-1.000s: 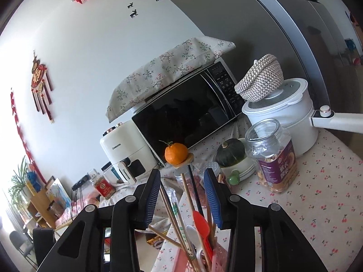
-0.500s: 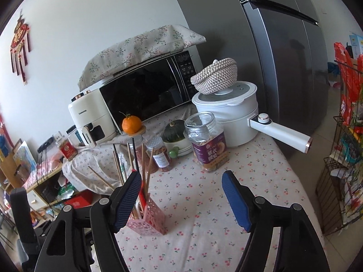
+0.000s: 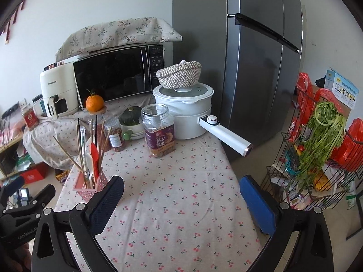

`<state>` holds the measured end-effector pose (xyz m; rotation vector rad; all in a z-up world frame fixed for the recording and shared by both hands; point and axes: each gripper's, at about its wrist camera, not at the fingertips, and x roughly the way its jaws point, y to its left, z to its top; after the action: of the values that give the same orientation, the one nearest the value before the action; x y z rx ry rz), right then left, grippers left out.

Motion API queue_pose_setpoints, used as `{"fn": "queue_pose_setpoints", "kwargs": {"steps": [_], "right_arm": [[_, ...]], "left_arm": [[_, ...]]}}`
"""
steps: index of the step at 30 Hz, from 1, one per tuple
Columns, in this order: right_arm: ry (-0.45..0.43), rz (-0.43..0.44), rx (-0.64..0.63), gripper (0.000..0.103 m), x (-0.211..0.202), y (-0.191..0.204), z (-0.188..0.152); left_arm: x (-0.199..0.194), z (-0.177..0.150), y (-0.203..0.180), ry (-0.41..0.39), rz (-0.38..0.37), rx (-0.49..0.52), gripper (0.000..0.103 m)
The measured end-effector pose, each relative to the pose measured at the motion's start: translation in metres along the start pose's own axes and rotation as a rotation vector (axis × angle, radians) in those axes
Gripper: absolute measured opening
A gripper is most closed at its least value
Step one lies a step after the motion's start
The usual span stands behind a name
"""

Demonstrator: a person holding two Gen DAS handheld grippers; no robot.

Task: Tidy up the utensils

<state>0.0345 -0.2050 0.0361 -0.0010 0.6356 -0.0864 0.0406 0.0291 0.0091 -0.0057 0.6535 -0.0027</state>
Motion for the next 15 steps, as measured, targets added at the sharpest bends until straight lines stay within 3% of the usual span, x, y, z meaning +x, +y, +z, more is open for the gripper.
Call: {"fn": "queue_pose_setpoints", "kwargs": {"steps": [5,15], "right_arm": [[-0.012,-0.072,-0.079,0.103,0.002,0.01,-0.005],[0.028,-0.031,-0.071,0.103,0.01,0.011,-0.009]], "left_arm": [[-0.005,0.001,-0.002,-0.028,-0.01,-0.01,0.103],[-0.007,-0.001,-0.008,-0.026,-0.034,0.004,0.103]]}}
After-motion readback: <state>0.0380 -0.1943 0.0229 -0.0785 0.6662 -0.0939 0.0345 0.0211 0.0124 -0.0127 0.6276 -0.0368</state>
